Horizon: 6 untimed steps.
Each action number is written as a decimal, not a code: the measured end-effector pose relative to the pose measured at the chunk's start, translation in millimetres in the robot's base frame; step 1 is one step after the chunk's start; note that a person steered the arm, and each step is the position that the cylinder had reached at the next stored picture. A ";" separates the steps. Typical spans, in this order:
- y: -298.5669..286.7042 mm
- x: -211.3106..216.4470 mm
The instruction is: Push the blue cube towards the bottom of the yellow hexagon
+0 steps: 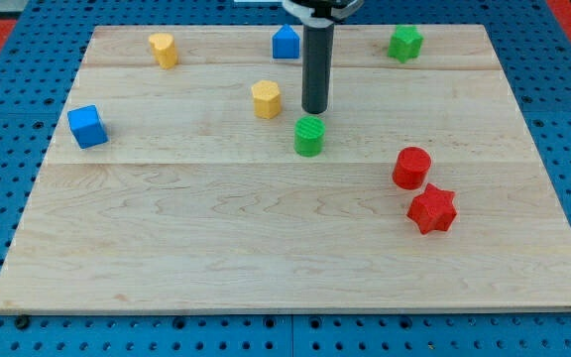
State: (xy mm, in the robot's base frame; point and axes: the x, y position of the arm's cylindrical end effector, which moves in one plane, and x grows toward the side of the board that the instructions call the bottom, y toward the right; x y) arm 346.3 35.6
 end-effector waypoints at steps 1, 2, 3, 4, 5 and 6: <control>-61.9 -12.7; -161.5 -13.1; -235.7 -15.3; -303.3 -21.8; -328.6 -2.8; -309.1 28.4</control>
